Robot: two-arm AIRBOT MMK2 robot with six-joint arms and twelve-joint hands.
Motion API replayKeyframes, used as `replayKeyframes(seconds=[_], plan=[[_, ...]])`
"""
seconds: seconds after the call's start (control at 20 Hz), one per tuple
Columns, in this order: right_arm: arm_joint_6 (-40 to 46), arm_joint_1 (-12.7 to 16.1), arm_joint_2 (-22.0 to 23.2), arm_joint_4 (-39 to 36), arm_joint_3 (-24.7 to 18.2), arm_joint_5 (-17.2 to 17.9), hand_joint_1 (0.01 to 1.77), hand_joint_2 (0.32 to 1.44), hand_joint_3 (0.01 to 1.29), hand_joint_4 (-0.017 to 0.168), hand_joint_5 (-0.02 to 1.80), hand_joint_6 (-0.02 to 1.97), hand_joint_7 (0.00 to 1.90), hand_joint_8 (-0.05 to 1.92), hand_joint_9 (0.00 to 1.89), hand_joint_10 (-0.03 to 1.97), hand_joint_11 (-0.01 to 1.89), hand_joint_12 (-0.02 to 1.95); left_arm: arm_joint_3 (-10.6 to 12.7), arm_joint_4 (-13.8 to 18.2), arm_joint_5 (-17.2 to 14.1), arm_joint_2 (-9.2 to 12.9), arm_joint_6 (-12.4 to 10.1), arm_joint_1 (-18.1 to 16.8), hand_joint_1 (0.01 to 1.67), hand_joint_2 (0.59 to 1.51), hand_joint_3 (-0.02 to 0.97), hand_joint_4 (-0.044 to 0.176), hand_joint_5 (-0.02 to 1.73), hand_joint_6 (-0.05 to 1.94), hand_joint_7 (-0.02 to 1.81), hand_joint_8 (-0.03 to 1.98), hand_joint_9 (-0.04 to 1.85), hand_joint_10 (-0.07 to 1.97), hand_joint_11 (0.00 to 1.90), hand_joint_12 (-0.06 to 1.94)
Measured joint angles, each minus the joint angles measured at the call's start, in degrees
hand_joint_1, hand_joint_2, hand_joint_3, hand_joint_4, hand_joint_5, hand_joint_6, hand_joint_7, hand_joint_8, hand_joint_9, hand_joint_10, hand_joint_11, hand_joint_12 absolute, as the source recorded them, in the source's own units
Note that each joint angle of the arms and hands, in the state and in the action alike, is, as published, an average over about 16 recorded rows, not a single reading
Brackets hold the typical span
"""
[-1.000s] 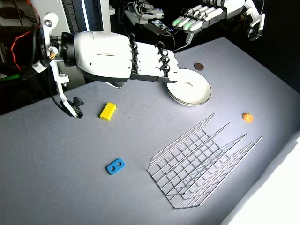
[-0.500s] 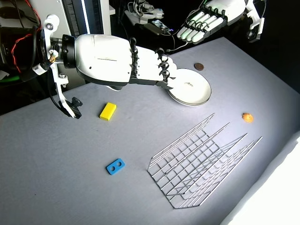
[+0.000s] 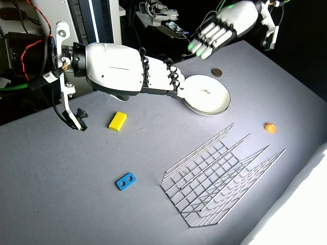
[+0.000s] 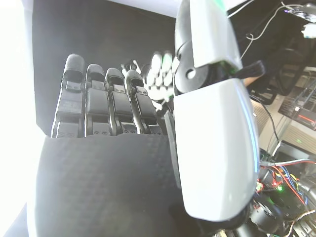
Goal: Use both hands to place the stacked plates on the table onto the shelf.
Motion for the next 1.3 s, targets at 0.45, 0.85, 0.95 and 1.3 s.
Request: replayKeyframes(seconds=[0.45, 0.85, 0.95, 1.3], plan=[[-2.0, -0.31, -0.15, 1.48, 0.03, 0.31, 1.26, 0.96, 0.02, -0.005, 0.11, 0.02, 0.05, 0.01, 0.07, 0.01, 0.01, 0.41, 1.88, 1.61, 8.18, -2.34, 0.83, 8.38, 0.02, 1.104, 0.011, 0.001, 0.13, 0.02, 0.11, -0.01, 0.08, 0.01, 0.05, 0.05], [-3.3, -1.15, -0.49, 1.73, 0.03, 0.59, 1.25, 0.99, 0.02, -0.004, 0.09, 0.02, 0.04, 0.01, 0.07, 0.01, 0.01, 0.45, 4.68, 0.63, 14.06, -4.3, 1.34, 14.35, 0.02, 1.094, 0.011, 0.0, 0.11, 0.02, 0.09, -0.01, 0.07, 0.01, 0.04, 0.07], [-3.77, -1.38, -0.71, 1.71, 0.03, 0.44, 1.25, 1.0, 0.02, -0.004, 0.08, 0.02, 0.03, 0.01, 0.07, 0.01, 0.01, 0.46, 5.12, 0.12, 15.45, -4.57, 1.41, 15.36, 0.02, 1.091, 0.011, 0.0, 0.11, 0.02, 0.09, -0.01, 0.07, 0.01, 0.04, 0.07], [-6.19, -2.0, -1.85, 1.63, 0.03, -0.24, 1.24, 1.01, 0.02, -0.003, 0.07, 0.02, 0.03, 0.01, 0.08, 0.01, 0.01, 0.53, 6.0, -1.93, 19.72, -5.25, 1.54, 18.63, 0.02, 1.092, 0.011, -0.002, 0.1, 0.01, 0.09, -0.01, 0.08, 0.01, 0.04, 0.06]])
